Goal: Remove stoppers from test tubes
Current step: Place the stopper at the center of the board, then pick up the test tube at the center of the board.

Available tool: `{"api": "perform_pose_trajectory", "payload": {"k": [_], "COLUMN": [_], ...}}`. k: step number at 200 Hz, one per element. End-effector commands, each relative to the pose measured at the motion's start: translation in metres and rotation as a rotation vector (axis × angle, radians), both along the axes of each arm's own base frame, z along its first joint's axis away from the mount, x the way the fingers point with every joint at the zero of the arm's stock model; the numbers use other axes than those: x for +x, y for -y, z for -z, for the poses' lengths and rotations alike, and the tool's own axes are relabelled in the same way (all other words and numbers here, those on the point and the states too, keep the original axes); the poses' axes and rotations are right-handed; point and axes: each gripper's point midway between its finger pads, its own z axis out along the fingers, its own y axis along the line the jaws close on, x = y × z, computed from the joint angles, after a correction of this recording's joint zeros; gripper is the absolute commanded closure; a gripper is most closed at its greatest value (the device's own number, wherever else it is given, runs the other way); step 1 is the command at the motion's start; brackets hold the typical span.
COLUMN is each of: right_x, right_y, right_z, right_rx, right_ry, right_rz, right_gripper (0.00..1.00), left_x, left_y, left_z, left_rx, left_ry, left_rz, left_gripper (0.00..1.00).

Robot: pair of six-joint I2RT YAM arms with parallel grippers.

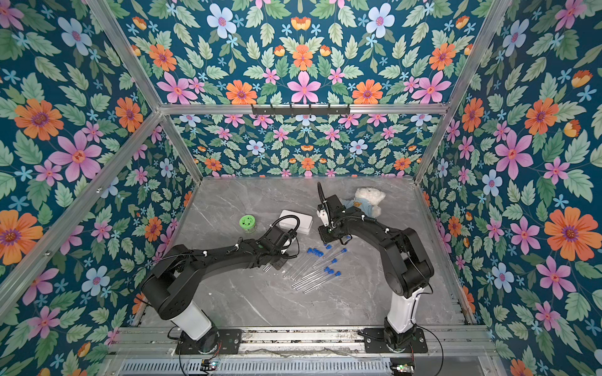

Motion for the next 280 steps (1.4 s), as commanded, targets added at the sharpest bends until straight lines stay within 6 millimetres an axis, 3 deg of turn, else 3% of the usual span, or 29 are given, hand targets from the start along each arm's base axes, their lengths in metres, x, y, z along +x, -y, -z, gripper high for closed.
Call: {"api": "perform_pose_trajectory", "payload": {"k": [1,46,86,101,105,120,149,167,205,257,261,280], "right_x": [0.007,0.005,0.003,0.003,0.003,0.002,0.002,0.002,0.002,-0.004,-0.002,-0.002], "right_y": [-0.004,-0.008,-0.012,-0.012,-0.012,-0.013,-0.014,-0.015,-0.012,-0.019,-0.019,-0.019], "right_z": [-0.016,-0.036,-0.040,-0.039,-0.053,-0.058,-0.066,-0.070,-0.068,-0.070,-0.058,-0.054], "right_rx": [0.038,0.100,0.132,0.141,0.164,0.226,0.416,0.480,0.466,0.530,0.527,0.540], "right_ry": [0.071,0.133,0.131,0.132,0.160,0.146,0.058,0.032,0.020,-0.043,-0.074,-0.094], "right_rz": [-0.004,-0.011,-0.019,-0.017,-0.018,-0.014,0.015,0.014,0.027,0.004,0.013,0.019], "right_gripper": [0.65,0.64,0.64,0.64,0.64,0.62,0.51,0.41,0.31,0.29,0.29,0.29], "left_x": [0.000,0.000,0.001,0.002,0.003,0.002,-0.003,-0.009,-0.017,-0.023,-0.023,-0.021], "left_y": [-0.001,-0.002,-0.003,-0.002,-0.002,0.005,0.018,0.027,0.046,0.064,0.064,0.064], "left_z": [-0.001,-0.001,-0.004,-0.010,-0.012,-0.026,-0.051,-0.056,-0.049,-0.032,-0.030,-0.027], "left_rx": [-0.002,-0.003,-0.004,-0.010,-0.013,-0.059,-0.149,-0.181,-0.225,-0.215,-0.212,-0.198], "left_ry": [-0.004,-0.005,0.005,0.016,0.020,0.036,0.063,0.055,0.019,-0.012,-0.014,-0.013], "left_rz": [-0.016,-0.017,-0.026,-0.027,-0.026,-0.012,0.033,0.065,0.089,0.122,0.122,0.120], "left_gripper": [0.82,0.75,0.72,0.70,0.69,0.66,0.60,0.58,0.51,0.51,0.51,0.51]}}
